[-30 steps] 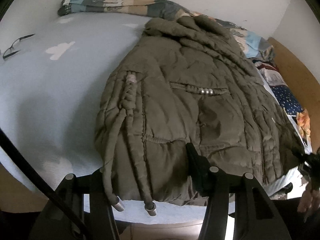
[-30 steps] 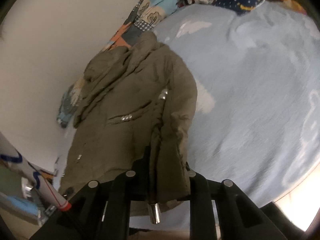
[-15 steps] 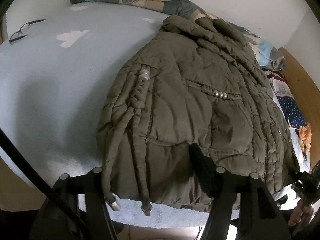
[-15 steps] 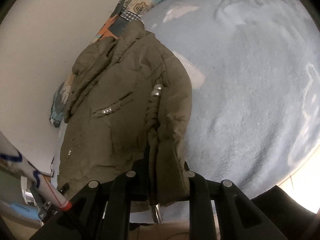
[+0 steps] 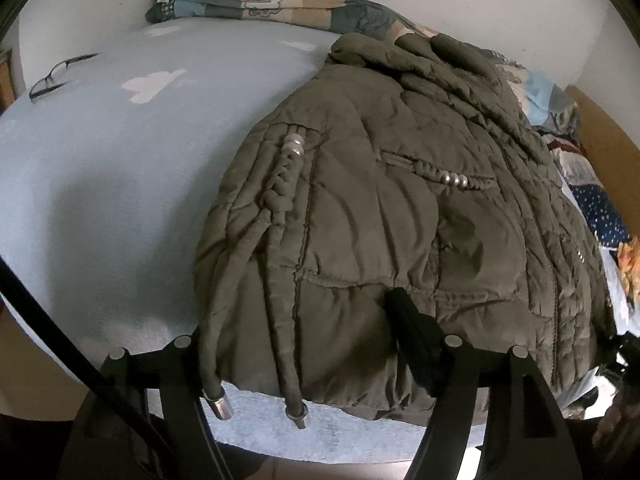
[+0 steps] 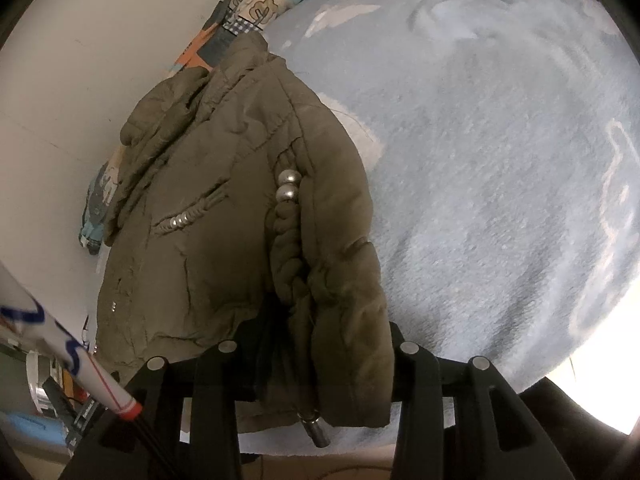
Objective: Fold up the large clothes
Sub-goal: 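Grasp the hem near the drawstring toggles with the left tool while the right tool holds its edge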
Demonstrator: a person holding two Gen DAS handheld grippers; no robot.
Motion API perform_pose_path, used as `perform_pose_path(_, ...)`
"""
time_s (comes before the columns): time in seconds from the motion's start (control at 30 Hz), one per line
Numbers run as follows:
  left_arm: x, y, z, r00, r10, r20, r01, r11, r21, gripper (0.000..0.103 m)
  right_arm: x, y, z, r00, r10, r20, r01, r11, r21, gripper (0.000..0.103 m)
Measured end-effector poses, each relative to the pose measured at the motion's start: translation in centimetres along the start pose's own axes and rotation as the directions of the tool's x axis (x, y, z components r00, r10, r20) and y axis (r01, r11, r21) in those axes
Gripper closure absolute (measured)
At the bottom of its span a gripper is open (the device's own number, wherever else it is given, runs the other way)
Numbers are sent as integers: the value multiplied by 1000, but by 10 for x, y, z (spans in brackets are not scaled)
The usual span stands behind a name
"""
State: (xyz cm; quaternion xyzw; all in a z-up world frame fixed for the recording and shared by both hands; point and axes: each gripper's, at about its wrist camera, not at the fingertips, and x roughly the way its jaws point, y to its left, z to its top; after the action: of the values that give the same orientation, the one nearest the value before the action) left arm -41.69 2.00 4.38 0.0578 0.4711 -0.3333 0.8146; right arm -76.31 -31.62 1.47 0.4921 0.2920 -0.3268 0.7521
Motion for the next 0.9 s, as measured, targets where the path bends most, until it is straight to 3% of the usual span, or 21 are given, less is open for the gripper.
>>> perform_pose_path(0.23, 4, 3, 1, 999, 5, -34, -5, 1000, 7, 15, -6, -9, -5, 1000, 13, 10, -13, 1000, 16, 60)
perform_pose_path(0.63, 7, -3, 3, 998, 59, -36, -57, 997, 52, 11, -6, -11, -3, 999, 3, -38, -2, 1000, 26, 57)
perform_pose_path(0.67, 5, -4, 2, 998, 62, -24, -61, 996, 62, 13, -7, -11, -3, 999, 3, -34, -2, 1000, 26, 57)
perform_pose_path(0.73, 2, -8, 2, 999, 49, -11, -48, 996, 71, 26, -9, -7, -4, 999, 24, -25, -24, 1000, 9, 77)
perform_pose_path(0.8, -6, -14, 2, 1000, 17, 15, -18, 995, 97, 51, -13, 0, -4, 1000, 20, -5, -20, 999, -26, 84)
perform_pose_path(0.9, -18, -20, 2, 998, -17, 53, 11, 993, 119, 66, -21, 5, -6, 999, 32, 23, -31, 998, -55, 87)
